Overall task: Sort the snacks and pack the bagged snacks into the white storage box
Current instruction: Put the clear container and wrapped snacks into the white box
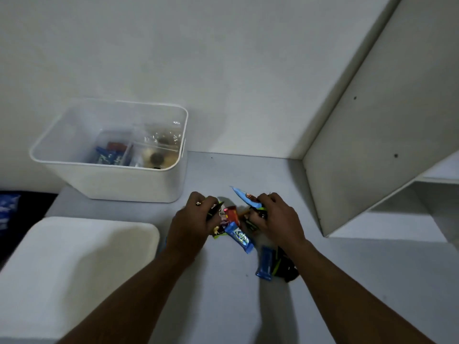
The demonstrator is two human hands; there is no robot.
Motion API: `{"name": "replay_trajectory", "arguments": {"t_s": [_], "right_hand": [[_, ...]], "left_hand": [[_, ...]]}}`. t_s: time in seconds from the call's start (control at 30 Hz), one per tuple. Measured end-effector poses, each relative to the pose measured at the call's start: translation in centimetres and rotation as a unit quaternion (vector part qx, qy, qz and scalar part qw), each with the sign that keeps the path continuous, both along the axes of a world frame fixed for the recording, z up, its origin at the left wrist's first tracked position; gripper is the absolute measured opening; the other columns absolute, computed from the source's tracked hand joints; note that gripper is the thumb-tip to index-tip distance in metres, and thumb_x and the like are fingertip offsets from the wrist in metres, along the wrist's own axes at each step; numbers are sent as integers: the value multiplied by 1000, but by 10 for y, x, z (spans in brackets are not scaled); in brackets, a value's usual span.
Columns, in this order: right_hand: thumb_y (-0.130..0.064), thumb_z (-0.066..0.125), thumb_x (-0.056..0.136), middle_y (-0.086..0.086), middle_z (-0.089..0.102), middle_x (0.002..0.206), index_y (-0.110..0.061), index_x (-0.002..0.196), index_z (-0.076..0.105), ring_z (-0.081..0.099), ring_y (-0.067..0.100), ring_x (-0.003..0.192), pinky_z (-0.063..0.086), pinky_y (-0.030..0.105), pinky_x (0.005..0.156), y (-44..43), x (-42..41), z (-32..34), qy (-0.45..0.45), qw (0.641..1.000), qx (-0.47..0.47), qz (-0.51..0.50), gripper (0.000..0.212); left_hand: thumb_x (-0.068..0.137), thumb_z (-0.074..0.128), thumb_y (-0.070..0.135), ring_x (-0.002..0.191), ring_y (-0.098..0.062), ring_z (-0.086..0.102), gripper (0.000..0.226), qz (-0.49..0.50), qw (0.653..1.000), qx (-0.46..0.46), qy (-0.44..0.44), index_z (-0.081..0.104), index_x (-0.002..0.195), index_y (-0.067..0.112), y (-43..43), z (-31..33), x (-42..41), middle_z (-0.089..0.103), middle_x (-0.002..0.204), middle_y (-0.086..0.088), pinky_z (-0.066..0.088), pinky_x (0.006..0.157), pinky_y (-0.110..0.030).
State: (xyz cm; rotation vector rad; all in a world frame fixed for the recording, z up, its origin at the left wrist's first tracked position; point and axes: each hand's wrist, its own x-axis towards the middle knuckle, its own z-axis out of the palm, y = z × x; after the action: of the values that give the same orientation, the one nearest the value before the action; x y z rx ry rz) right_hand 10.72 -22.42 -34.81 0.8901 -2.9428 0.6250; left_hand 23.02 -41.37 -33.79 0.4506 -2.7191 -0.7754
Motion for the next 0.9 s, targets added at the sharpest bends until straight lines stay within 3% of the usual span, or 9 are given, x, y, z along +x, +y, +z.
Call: {"name": "replay_trajectory", "arguments": {"t_s": [0.13,0.27,0.4,0.7,0.77,0.9], "right_hand": [[-41,61,85,-5,53,89,-26,105,60,57,23,68,45,32,56,-30,-2,60,36,999,-31,8,25],[-42,58,87,-8,52,86,-29,103,59,54,16,67,49,34,56,-84,5,119,55,996,-67,36,21],[-43,59,87,-6,54,82,-26,96,59,54,16,70,45,33,57,-146,15,154,48,993,-74,77,19],[-45,64,85,-1,57,92,-24,105,61,57,22,83,39,30,61,-264,26,144,-11,989,26,145,29],[-42,66,86,5,61,102,-23,112,61,60,26,91,44,31,67,-279,24,135,-42,985,46,163,32],[-32,74,81,10,62,125,-22,130,58,60,29,111,50,34,89,-290,23,118,-112,981,24,153,52]], "left_hand": [[88,64,36,73,-19,65,20,6,999,19,51,62,106,28,-25,63,7,52,104,6,54,66,-33],[90,67,25,82,-12,59,18,21,993,13,119,65,108,23,-71,122,13,52,105,5,44,62,-10],[89,68,26,82,-17,60,16,75,985,-2,158,67,105,22,-133,157,21,54,98,1,40,70,-24],[90,65,30,77,-20,57,14,125,981,6,151,65,101,21,-242,143,19,57,92,-4,40,66,-29],[89,66,28,78,-20,58,13,121,982,29,143,65,99,21,-253,133,16,55,91,-3,45,65,-30],[89,67,30,78,-20,54,18,114,988,40,93,63,100,17,-259,113,11,52,90,-3,36,67,-29]]}}
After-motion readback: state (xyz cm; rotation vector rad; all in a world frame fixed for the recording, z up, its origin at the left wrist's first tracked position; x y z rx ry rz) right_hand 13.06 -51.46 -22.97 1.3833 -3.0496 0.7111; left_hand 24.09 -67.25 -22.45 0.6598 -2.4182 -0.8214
